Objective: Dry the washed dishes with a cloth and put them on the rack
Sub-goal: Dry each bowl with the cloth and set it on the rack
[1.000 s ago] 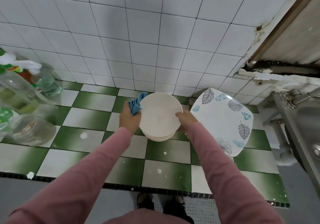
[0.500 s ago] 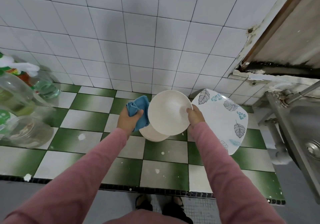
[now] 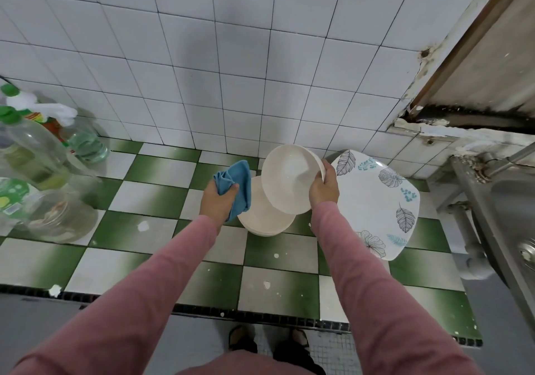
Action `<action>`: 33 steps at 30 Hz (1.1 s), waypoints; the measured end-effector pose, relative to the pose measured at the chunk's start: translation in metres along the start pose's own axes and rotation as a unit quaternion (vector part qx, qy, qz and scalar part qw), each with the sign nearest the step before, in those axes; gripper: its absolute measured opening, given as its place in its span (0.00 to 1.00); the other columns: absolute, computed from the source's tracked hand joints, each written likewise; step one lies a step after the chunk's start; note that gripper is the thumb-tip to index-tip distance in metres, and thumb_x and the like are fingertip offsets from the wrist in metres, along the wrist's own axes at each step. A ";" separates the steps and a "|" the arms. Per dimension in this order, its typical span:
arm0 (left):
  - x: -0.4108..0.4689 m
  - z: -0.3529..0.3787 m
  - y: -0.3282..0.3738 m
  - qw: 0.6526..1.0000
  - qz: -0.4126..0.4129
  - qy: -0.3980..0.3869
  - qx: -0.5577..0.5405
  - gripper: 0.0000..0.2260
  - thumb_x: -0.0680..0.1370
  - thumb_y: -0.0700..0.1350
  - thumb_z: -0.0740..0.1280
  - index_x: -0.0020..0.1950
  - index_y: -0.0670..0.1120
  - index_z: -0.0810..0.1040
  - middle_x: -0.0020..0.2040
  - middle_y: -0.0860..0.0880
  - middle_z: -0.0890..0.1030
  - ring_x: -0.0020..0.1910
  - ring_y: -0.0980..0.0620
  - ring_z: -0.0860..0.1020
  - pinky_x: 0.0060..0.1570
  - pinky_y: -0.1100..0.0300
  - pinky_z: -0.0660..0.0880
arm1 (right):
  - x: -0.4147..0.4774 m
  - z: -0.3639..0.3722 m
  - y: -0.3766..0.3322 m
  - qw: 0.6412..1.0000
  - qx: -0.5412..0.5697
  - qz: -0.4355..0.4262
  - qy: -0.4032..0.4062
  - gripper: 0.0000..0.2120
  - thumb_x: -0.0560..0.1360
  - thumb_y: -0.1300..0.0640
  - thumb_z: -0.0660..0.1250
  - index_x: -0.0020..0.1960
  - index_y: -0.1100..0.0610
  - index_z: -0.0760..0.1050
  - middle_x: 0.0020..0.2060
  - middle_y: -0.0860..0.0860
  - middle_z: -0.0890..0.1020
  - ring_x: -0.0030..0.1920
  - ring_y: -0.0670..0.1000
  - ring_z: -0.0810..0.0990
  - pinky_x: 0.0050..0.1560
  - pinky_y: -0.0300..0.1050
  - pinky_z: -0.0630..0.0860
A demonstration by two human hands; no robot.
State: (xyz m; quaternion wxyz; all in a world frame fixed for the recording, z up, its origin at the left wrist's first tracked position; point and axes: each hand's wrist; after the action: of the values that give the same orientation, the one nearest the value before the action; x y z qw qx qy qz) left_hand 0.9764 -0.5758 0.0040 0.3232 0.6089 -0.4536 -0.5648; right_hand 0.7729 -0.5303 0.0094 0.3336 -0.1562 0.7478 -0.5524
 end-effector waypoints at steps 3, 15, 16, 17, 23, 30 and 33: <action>0.000 0.000 0.000 1.000 0.005 0.001 0.005 0.12 0.81 0.45 0.66 0.62 0.51 0.69 0.58 0.46 0.75 0.57 0.44 0.75 0.58 0.45 0.77 | -0.002 0.004 0.000 0.999 -0.024 -0.038 0.007 0.24 0.80 0.61 0.56 0.74 0.45 0.68 0.69 0.49 0.73 0.67 0.53 0.72 0.72 0.51 0.67; -0.001 -0.004 0.003 1.000 0.010 0.006 -0.003 0.12 0.82 0.45 0.64 0.64 0.49 0.69 0.57 0.46 0.75 0.55 0.45 0.74 0.57 0.47 0.77 | -0.003 0.007 0.005 0.942 -0.197 -0.273 -0.015 0.31 0.72 0.65 0.49 0.75 0.61 0.64 0.74 0.61 0.65 0.75 0.59 0.61 0.75 0.40 0.52; -0.001 -0.005 0.003 1.000 0.009 0.006 -0.003 0.13 0.82 0.45 0.64 0.66 0.49 0.69 0.57 0.46 0.75 0.56 0.45 0.75 0.58 0.46 0.77 | -0.004 0.007 0.005 0.935 -0.210 -0.285 -0.020 0.30 0.74 0.67 0.50 0.76 0.60 0.63 0.75 0.61 0.64 0.76 0.59 0.59 0.73 0.36 0.48; -0.002 -0.005 0.004 1.000 0.009 0.006 -0.005 0.14 0.82 0.45 0.64 0.67 0.48 0.69 0.58 0.46 0.75 0.56 0.45 0.74 0.58 0.46 0.77 | -0.005 0.008 0.004 0.928 -0.219 -0.301 -0.024 0.30 0.75 0.70 0.51 0.76 0.60 0.63 0.76 0.61 0.62 0.77 0.59 0.58 0.72 0.34 0.46; -0.002 -0.007 0.007 1.000 0.006 0.013 -0.008 0.15 0.82 0.45 0.64 0.68 0.48 0.69 0.58 0.46 0.75 0.56 0.45 0.74 0.57 0.48 0.76 | -0.013 0.011 0.000 0.892 -0.241 -0.382 -0.020 0.33 0.74 0.76 0.55 0.77 0.59 0.63 0.77 0.59 0.60 0.77 0.59 0.58 0.76 0.43 0.50; -0.003 -0.009 0.009 1.000 0.008 0.014 -0.016 0.15 0.82 0.44 0.64 0.68 0.48 0.69 0.58 0.46 0.74 0.55 0.45 0.74 0.58 0.46 0.76 | -0.014 0.012 -0.004 0.891 -0.218 -0.399 -0.016 0.31 0.74 0.70 0.54 0.77 0.57 0.64 0.77 0.59 0.61 0.76 0.57 0.58 0.75 0.39 0.49; -0.003 -0.009 0.010 1.000 0.008 0.010 -0.023 0.14 0.82 0.45 0.63 0.67 0.48 0.69 0.58 0.44 0.76 0.53 0.45 0.75 0.57 0.48 0.77 | -0.016 0.014 -0.006 0.942 -0.119 -0.312 0.015 0.31 0.76 0.70 0.50 0.77 0.54 0.63 0.78 0.54 0.61 0.76 0.48 0.57 0.73 0.31 0.47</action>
State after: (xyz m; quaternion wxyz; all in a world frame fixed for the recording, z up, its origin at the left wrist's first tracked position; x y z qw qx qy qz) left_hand 0.9833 -0.5775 0.0153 0.3462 0.6030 -0.4419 -0.5668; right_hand 0.7932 -0.5334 0.0180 0.1122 -0.4125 0.7265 -0.5380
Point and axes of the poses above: each hand's wrist, its own x-axis towards the middle knuckle, its own z-axis out of the palm, y = z × x
